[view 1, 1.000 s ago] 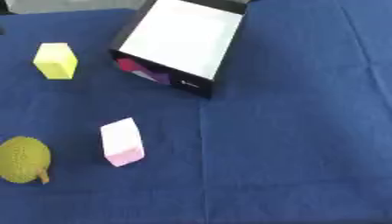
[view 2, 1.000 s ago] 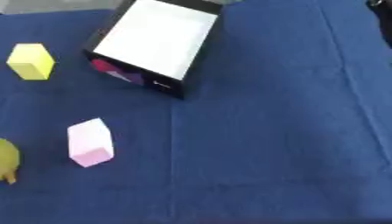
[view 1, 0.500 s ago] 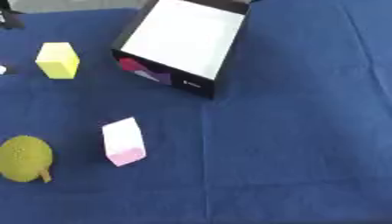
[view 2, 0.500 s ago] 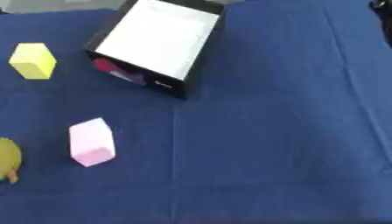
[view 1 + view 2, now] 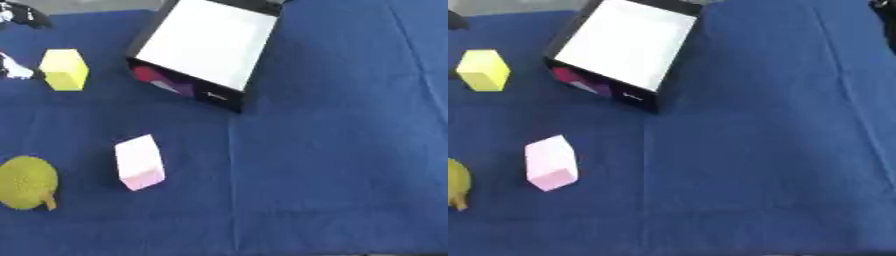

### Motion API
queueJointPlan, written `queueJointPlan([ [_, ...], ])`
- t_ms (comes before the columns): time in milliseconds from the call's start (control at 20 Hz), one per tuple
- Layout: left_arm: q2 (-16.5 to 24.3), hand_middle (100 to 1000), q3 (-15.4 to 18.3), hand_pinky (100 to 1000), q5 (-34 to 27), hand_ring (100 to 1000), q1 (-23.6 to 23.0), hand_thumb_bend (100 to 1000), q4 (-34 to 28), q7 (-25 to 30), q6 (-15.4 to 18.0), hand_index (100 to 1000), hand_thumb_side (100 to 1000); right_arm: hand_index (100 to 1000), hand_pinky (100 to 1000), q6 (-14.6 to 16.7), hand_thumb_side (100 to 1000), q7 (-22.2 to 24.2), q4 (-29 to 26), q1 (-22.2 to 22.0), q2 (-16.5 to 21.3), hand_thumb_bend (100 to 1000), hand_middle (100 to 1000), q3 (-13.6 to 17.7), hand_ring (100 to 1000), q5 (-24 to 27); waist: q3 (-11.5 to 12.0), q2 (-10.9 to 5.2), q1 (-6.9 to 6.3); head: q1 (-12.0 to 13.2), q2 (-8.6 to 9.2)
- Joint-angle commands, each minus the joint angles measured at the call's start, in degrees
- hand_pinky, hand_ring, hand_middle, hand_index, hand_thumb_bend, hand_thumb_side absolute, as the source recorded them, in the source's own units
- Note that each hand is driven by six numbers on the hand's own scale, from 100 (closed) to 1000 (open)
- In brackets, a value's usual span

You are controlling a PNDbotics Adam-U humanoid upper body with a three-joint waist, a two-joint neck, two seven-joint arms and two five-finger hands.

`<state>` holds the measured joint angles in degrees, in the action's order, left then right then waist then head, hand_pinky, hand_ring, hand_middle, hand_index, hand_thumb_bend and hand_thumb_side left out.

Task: Pick up objects on the table and place them in the box.

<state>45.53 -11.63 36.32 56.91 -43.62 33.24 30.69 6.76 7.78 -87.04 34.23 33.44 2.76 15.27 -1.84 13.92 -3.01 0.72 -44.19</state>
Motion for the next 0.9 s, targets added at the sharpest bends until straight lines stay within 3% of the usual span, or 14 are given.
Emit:
queueJointPlan([
  [50,1.51,911,1.52,948,3.99,913,1.16,668,0.51,15.13,17.08,908,100,918,1000,-0.08,470,0.02,-0.46,0.65,0.84,100,1000,0.38,1000,-0.48,-0.11,0.24,-0.31,0.27,0.08],
  [400,-0.17,906,3.03,946,8.36,909,1.51,580,4.43,11.46,17.64,896,100,918,1000,-0.14,470,0.04,-0.44,0.91,0.77,100,1000,0.49,1000,-0.64,-0.56,0.98,-0.36,0.8,0.08],
  [900,-0.96,904,4.23,937,10.45,908,1.78,557,6.08,9.65,16.23,896,100,918,1000,-0.15,470,0.07,-0.18,1.0,0.79,100,1000,0.7,1000,-0.95,-1.19,1.7,-0.46,1.35,0.08],
])
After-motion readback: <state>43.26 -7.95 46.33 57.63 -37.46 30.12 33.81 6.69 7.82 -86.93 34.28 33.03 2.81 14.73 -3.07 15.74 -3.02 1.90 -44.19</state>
